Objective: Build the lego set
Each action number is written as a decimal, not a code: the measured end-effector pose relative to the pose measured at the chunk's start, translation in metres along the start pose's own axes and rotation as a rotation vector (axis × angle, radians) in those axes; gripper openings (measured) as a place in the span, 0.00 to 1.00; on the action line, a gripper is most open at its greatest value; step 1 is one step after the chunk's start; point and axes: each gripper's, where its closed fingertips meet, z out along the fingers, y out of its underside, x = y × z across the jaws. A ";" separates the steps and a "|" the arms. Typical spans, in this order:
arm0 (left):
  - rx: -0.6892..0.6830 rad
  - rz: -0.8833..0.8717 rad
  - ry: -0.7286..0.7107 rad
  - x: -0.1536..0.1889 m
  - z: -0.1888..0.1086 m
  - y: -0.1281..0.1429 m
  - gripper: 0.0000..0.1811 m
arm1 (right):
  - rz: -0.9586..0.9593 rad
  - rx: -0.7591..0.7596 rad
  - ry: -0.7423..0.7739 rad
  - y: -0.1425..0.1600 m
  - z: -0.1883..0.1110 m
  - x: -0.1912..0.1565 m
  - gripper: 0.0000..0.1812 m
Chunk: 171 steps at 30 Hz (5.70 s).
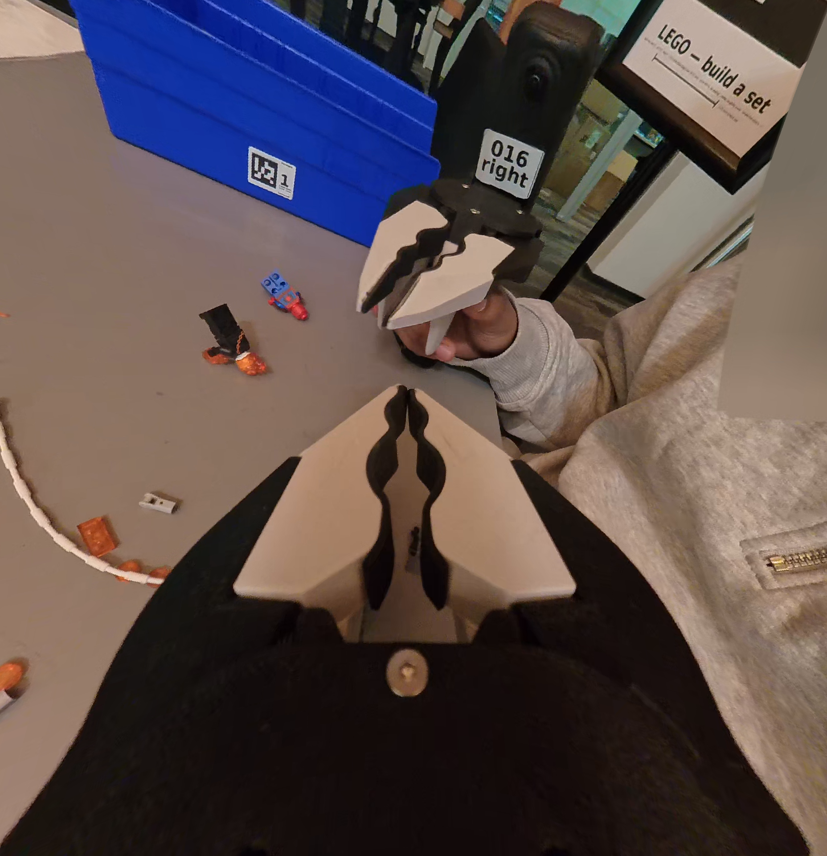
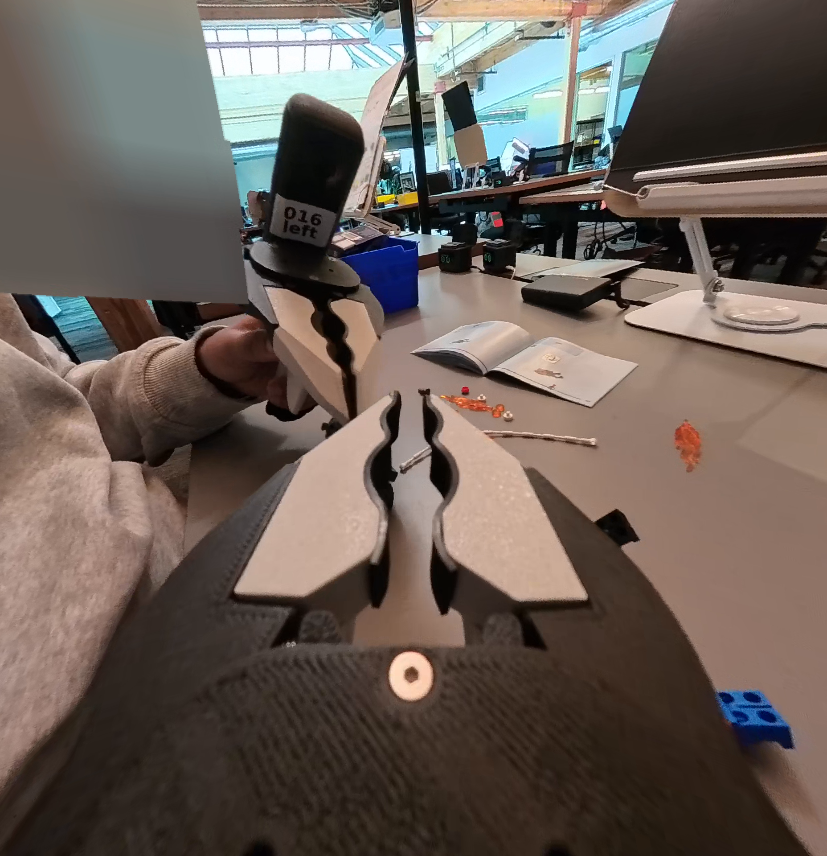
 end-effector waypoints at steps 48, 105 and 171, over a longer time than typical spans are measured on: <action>-0.507 0.003 0.072 0.059 0.025 0.088 0.01 | 0.010 0.102 0.087 -0.017 -0.019 0.016 0.07; -0.088 -0.013 -0.370 -0.012 -0.101 0.084 0.14 | -0.454 -0.558 -0.189 0.091 0.060 -0.099 0.08; -0.374 0.152 -0.318 0.004 -0.040 0.121 0.09 | -0.199 -0.664 -0.299 0.103 0.017 -0.084 0.16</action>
